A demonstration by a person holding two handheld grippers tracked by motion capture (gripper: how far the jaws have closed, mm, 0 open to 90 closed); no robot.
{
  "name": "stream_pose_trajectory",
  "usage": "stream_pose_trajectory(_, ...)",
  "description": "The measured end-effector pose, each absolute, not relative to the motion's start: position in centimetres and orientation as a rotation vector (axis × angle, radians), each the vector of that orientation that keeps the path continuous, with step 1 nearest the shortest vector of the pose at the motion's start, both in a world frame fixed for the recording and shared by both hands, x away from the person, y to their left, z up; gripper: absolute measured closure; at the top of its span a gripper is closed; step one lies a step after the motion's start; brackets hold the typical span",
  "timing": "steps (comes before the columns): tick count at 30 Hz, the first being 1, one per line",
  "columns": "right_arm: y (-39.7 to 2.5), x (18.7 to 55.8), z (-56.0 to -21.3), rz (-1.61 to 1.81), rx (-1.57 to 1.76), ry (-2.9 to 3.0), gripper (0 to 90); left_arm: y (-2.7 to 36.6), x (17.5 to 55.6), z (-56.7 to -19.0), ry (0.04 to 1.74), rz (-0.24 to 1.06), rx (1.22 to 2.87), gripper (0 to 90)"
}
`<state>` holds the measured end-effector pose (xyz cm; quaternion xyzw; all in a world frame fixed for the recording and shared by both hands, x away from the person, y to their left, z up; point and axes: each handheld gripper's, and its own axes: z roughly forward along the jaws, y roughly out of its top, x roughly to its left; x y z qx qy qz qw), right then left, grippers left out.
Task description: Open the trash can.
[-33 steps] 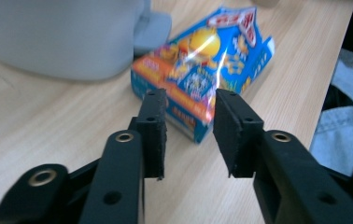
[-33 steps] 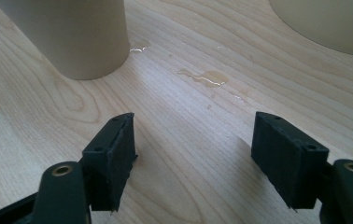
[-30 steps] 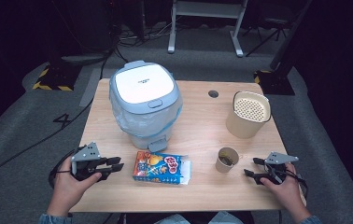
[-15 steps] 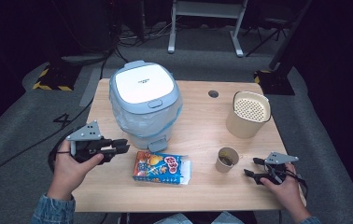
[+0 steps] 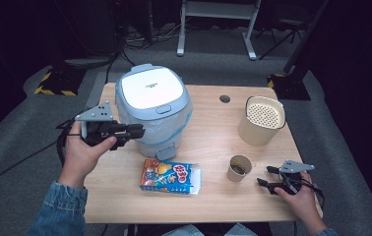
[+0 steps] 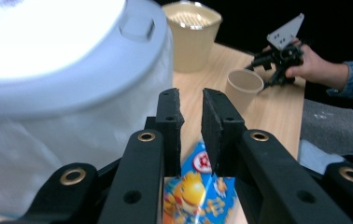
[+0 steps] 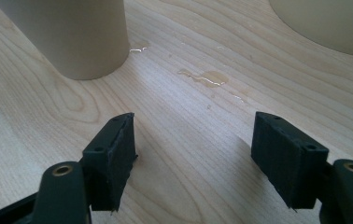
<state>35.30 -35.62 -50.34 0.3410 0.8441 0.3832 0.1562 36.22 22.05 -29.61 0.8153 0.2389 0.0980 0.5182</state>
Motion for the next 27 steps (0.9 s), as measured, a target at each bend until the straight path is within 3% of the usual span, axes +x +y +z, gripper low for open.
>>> stream_pose_trajectory(6, -35.6, 35.3, -50.3, 1.095, 0.977, 2.416, 30.8, 21.3, 37.8, -28.4, 0.520, 0.245, 1.925, 76.8)
stream_pose_trajectory(14, -35.6, 35.3, -50.3, 1.096, 0.978, 2.416, 30.9, 20.4, 39.7, -27.8, 0.458, 0.173, 1.895, 85.0)
stream_pose_trajectory(27, -35.6, 35.3, -50.3, 1.096, 0.977, 2.416, 30.9, 18.1, 42.5, -28.1, 0.478, 0.177, 1.943, 89.7)
